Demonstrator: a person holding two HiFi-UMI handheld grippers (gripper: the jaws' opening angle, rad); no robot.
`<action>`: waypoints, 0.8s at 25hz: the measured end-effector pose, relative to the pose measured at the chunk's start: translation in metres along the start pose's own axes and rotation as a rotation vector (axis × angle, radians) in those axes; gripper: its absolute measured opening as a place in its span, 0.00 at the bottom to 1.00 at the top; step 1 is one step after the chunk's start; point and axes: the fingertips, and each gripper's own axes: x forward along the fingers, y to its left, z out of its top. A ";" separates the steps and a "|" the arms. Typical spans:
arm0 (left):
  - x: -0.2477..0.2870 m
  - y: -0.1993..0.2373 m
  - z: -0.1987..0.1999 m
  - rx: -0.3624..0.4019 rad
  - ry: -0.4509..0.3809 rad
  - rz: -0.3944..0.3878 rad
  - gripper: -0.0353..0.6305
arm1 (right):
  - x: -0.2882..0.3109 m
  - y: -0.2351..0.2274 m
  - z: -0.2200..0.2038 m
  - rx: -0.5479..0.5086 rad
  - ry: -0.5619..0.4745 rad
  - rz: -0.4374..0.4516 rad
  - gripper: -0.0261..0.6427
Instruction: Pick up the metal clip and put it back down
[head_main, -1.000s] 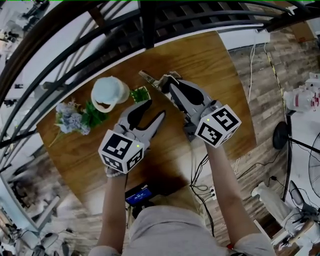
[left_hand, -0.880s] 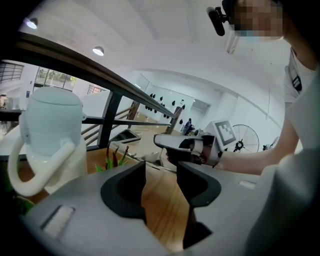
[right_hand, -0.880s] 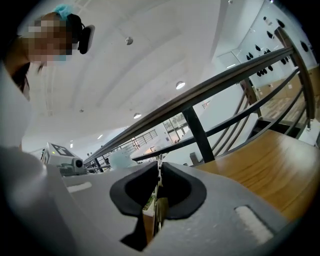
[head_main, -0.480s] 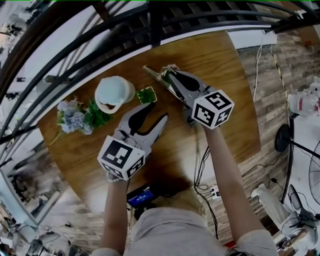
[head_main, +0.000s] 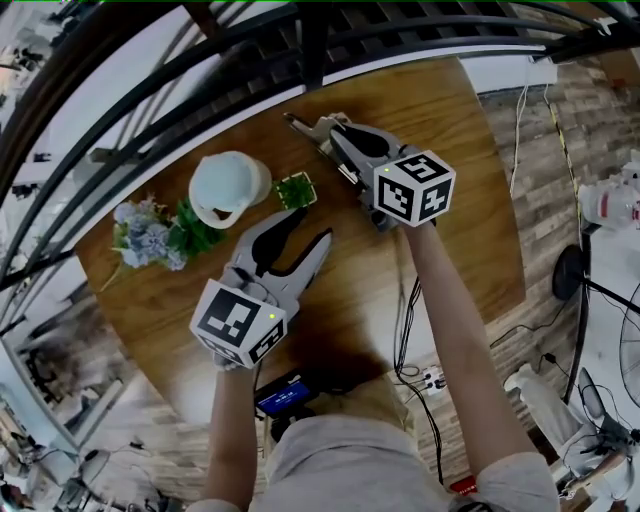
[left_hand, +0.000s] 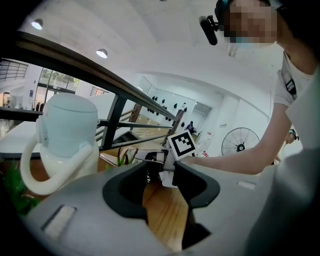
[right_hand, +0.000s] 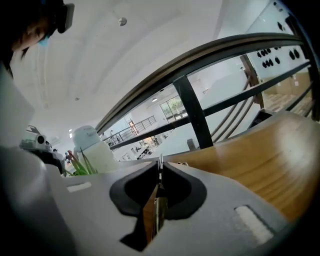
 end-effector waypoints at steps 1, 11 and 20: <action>0.000 0.000 0.000 0.000 -0.001 0.000 0.32 | 0.002 -0.002 0.000 -0.014 0.014 -0.005 0.09; 0.000 0.000 -0.001 0.008 0.001 0.003 0.31 | 0.003 -0.023 -0.010 -0.199 0.119 -0.147 0.23; -0.012 -0.002 0.009 0.070 -0.043 0.045 0.11 | -0.032 -0.003 0.004 -0.258 0.027 -0.230 0.26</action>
